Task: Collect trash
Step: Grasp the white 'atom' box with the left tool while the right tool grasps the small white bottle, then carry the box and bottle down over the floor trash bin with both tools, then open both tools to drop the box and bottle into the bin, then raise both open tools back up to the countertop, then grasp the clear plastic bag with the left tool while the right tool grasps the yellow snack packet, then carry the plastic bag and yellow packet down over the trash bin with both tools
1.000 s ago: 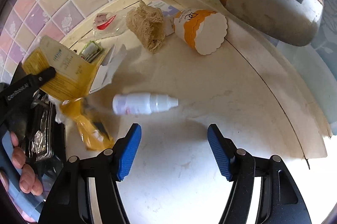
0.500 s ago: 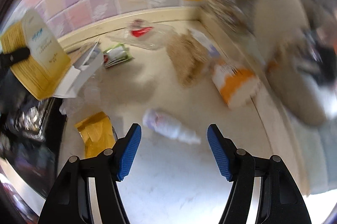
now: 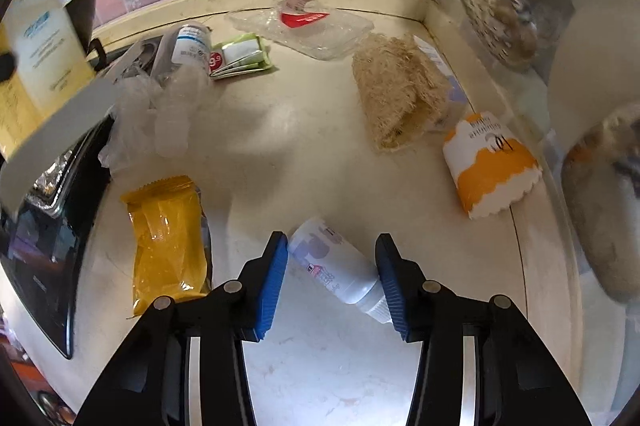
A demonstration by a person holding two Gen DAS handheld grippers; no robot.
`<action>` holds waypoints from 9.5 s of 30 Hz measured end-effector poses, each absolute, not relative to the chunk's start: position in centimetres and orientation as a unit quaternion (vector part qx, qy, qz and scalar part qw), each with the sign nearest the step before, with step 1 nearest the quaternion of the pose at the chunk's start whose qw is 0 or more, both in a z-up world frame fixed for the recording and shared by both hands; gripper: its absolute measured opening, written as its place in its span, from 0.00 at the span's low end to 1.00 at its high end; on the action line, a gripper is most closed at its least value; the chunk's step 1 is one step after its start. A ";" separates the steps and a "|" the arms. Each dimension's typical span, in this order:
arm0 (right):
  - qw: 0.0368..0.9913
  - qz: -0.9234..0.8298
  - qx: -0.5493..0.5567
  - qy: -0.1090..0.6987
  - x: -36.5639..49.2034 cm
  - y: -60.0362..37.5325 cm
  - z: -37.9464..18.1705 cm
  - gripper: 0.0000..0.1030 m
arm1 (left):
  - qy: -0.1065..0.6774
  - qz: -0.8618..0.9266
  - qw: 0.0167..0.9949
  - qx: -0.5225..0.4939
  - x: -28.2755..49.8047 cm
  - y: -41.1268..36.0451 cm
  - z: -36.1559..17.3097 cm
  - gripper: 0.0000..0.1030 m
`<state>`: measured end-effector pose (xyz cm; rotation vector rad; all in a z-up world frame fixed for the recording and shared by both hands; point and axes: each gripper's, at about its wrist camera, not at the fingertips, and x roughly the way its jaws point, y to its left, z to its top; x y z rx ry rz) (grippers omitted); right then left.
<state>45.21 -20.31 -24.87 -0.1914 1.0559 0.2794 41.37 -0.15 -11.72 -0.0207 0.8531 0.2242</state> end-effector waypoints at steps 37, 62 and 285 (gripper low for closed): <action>0.879 0.009 0.090 0.469 2.7 -15.8 -11.8 0.44 | 0.408 -0.059 0.909 0.069 8.9 3.2 -9.0 0.06; 0.806 0.004 0.089 0.585 0.8 -18.5 -34.6 0.44 | 0.572 -0.052 0.808 0.129 7.3 -0.5 -34.8 0.06; 0.871 0.092 -0.008 0.482 18.8 -16.0 -16.5 0.14 | 0.481 -0.050 0.875 0.023 19.9 1.7 -12.9 0.03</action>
